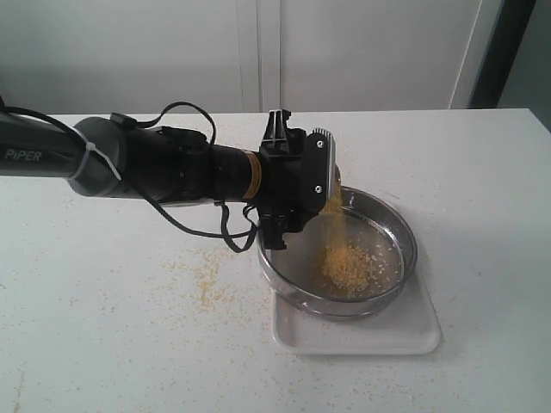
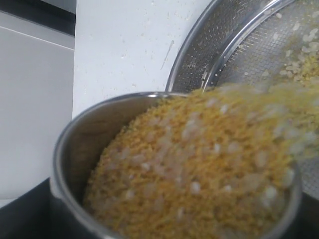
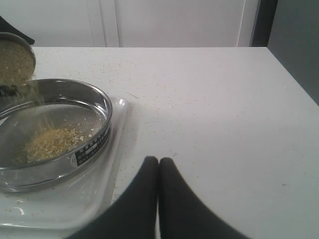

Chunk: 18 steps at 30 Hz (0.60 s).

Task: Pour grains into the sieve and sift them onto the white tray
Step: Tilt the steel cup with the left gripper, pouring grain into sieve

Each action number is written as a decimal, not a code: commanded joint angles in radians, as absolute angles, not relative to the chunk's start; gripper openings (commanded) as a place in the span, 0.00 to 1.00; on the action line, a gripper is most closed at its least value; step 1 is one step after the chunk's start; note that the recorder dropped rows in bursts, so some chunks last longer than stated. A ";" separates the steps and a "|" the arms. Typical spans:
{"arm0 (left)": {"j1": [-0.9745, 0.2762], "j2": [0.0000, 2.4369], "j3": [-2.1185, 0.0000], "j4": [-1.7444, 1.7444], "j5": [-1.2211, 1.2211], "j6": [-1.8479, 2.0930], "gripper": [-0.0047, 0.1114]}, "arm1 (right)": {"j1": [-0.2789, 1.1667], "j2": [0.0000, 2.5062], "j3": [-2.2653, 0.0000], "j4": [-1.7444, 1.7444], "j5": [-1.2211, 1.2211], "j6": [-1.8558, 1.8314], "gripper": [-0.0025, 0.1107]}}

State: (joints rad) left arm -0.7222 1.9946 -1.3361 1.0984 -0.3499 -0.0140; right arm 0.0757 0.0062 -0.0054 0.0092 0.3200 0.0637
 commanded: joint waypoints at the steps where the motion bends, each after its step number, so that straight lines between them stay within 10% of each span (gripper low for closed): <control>1: -0.723 1.982 -1.352 1.115 -0.363 -0.018 0.04 | 0.069 0.000 0.000 0.007 0.313 0.066 0.02; 18: -0.760 1.982 -1.351 1.117 -0.282 0.084 0.04 | 0.069 0.000 0.000 0.007 0.313 0.066 0.02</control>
State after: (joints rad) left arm -0.7560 1.9946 -1.3425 1.1149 -0.2833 0.0719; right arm 0.0757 0.0062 -0.0054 0.0092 0.3200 0.0637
